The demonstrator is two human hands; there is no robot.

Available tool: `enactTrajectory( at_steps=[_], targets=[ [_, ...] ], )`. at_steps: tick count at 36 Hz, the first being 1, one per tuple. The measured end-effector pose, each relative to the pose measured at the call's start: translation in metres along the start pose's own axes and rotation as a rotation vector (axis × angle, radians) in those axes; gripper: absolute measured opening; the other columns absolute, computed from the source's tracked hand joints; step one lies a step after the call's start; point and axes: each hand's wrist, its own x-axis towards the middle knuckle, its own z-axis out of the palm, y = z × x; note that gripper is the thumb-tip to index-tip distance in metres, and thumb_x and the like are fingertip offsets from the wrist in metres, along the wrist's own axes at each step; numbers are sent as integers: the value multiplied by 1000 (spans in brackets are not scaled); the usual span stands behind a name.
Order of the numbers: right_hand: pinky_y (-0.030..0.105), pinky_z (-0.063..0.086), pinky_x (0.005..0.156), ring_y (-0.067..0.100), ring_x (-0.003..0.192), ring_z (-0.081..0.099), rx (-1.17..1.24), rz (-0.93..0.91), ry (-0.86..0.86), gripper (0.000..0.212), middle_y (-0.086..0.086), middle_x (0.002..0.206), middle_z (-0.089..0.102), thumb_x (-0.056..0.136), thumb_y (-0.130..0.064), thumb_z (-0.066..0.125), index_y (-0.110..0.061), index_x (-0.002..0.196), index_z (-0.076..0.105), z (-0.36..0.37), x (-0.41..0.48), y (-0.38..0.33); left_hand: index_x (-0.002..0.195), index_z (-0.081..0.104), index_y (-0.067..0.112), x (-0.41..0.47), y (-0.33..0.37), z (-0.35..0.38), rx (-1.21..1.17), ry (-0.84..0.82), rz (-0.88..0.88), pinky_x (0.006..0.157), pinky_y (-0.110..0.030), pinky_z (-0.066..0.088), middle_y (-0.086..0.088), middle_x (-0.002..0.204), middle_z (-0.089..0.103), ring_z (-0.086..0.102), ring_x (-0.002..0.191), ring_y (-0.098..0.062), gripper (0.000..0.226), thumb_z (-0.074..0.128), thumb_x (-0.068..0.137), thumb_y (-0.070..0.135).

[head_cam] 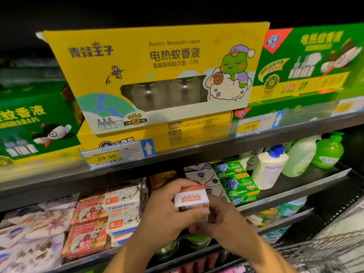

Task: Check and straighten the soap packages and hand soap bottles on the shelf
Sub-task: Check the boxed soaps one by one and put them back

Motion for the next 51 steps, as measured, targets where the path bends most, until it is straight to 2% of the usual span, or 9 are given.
enactTrajectory(
  at_steps=[10,16,21,29,35,38,42,46,51],
  targets=[
    [41,59,81,20,91,71,-86,-117,178,40,-3,100,75,66,-21,90,-34,99,71,-48,-14,-23,101,64,51,-1,-20,-16,74,-37,-167,82,-20,52,24,101,71,67,95,2,52,92,66,25],
    [15,51,72,4,98,64,-280,-266,135,53,-20,107,66,65,-21,94,-47,101,65,-32,-13,-29,100,58,49,-4,-25,3,209,-57,-161,73,-5,42,45,101,58,59,95,15,48,90,68,32],
    [21,54,77,7,104,63,-249,-214,186,52,-21,109,69,69,-19,91,-48,104,66,-41,-13,-19,95,66,44,-6,-26,-6,109,67,-230,71,-11,46,33,96,67,63,92,9,49,87,70,7],
    [39,55,68,31,83,70,377,23,115,28,18,98,74,68,-26,82,-26,95,74,-38,-10,-19,108,66,25,3,6,-5,-403,83,-393,64,-31,56,-8,92,76,73,83,-27,40,84,72,27],
    [41,41,72,49,79,63,191,258,139,38,33,98,68,78,-50,75,-14,89,73,-33,-8,-10,108,64,18,5,1,2,-255,-123,-689,41,-21,35,-12,73,72,54,48,-18,24,62,95,37],
    [33,46,61,25,72,64,87,153,175,11,14,91,73,87,-38,72,-30,94,74,-42,-8,-14,117,64,28,8,-4,-1,-242,-110,-620,51,-28,49,-4,90,77,65,67,-22,40,71,81,44],
    [25,54,86,11,100,67,-5,-53,197,36,-6,107,71,75,-39,84,-43,108,68,-56,-9,-15,110,63,58,14,-9,-14,52,-38,-354,79,-16,52,28,101,71,67,95,3,45,81,70,54],
    [30,55,87,17,108,67,267,-89,111,48,-3,117,70,67,-48,83,-37,111,70,-53,-8,-7,98,66,55,12,-11,-19,258,-9,-3,80,1,37,41,108,59,53,103,19,43,86,72,28],
    [34,58,82,27,106,69,517,12,45,72,12,118,71,55,-54,93,-21,116,72,-42,-2,6,117,59,50,6,-34,-21,320,-25,158,95,-12,44,33,126,51,52,119,8,57,71,69,21]
  ],
)
